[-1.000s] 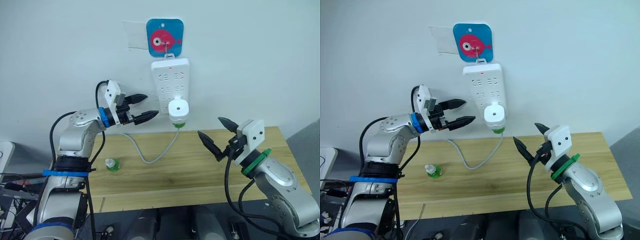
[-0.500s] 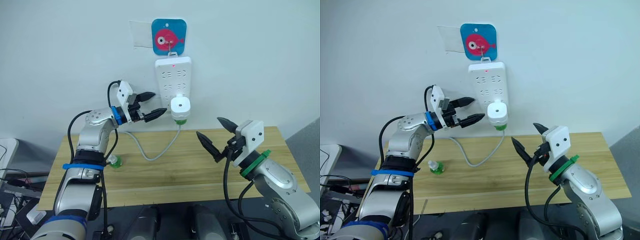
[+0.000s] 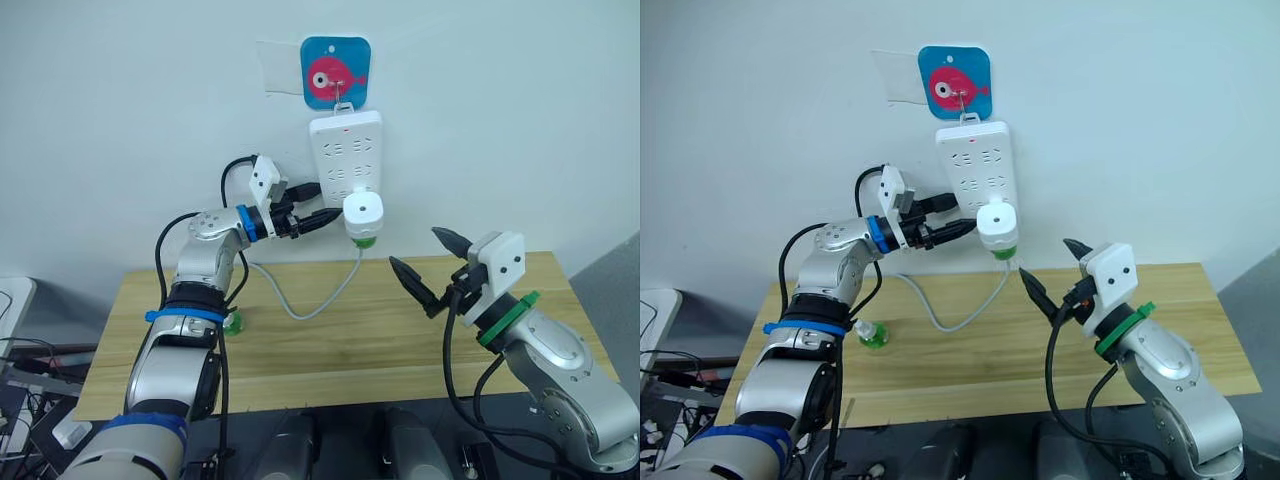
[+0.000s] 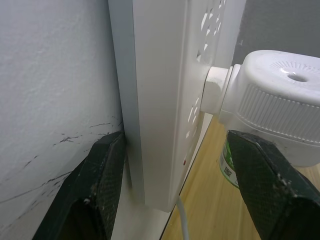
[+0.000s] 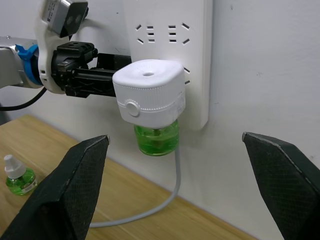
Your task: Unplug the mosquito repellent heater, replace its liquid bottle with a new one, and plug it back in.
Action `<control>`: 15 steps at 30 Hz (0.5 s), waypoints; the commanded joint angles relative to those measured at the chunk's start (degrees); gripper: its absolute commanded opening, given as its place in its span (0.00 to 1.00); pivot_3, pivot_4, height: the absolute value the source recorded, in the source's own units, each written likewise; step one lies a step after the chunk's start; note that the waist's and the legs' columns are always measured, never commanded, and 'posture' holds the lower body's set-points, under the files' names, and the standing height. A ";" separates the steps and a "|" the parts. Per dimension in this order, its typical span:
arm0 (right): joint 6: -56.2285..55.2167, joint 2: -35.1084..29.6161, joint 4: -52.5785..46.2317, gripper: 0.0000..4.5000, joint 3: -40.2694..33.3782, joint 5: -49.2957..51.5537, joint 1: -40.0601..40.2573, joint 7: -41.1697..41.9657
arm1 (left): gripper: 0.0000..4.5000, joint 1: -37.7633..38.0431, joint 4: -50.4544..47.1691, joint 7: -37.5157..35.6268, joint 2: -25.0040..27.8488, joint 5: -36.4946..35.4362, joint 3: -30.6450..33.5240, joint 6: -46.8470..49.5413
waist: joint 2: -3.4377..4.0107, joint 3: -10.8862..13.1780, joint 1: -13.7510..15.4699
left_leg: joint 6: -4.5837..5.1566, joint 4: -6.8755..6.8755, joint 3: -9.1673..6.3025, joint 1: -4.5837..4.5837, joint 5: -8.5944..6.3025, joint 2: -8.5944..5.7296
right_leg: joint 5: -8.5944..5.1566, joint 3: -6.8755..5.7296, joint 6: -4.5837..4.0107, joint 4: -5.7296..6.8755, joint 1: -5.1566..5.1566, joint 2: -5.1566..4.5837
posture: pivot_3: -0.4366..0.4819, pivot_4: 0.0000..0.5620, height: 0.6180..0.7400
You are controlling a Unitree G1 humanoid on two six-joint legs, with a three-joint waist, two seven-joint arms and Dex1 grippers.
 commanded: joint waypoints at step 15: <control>2.76 2.07 -2.25 1.00 1.67 0.69 -3.98 -1.89 | 0.73 2.01 -15.44 -4.06 -1.41 -5.32 -0.54 13.36 | 0.03 0.06 -0.23 | -0.07 -0.08 -0.04 -0.07 0.07 0.02 | 0.05 -0.15 -0.04 -0.12 -0.06 -0.02 | 0.35 0.43 1.00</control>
